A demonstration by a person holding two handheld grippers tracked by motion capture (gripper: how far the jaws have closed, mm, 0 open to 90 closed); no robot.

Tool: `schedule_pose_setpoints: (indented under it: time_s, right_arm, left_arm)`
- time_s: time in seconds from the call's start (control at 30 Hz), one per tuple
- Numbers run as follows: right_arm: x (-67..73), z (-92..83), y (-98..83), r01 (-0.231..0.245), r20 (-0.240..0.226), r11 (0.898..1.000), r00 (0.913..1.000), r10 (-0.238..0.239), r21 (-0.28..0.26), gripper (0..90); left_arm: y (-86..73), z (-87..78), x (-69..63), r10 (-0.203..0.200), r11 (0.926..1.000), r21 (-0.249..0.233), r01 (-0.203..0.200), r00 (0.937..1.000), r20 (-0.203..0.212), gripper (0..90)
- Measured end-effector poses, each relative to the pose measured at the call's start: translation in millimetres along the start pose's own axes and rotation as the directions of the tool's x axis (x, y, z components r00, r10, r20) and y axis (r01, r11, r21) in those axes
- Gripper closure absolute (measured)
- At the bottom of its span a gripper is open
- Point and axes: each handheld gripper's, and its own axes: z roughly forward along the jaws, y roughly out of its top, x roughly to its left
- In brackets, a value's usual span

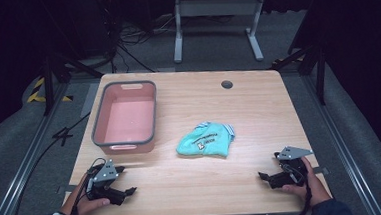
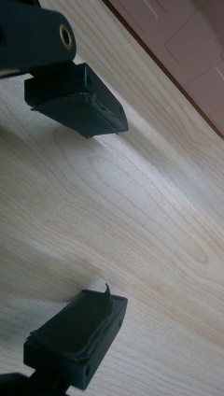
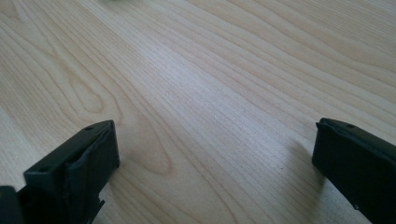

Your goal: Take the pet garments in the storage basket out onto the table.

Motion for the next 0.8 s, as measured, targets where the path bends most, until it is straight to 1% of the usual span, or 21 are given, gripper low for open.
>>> schedule_pose_setpoints:
  time_s: [0.1,0.8]
  right_arm:
    - [0.4,0.0,0.1,-0.006,-0.001,1.0,1.0,0.006,-0.002,0.7]
    - [0.0,0.1,0.2,-0.004,-0.004,1.0,1.0,0.004,-0.001,0.7]
  left_arm:
    - [-0.1,-0.1,0.1,0.0,1.0,0.0,0.0,1.0,0.0,14.9]
    - [-0.1,-0.2,0.3,0.0,1.0,0.002,0.0,1.0,-0.002,14.6]
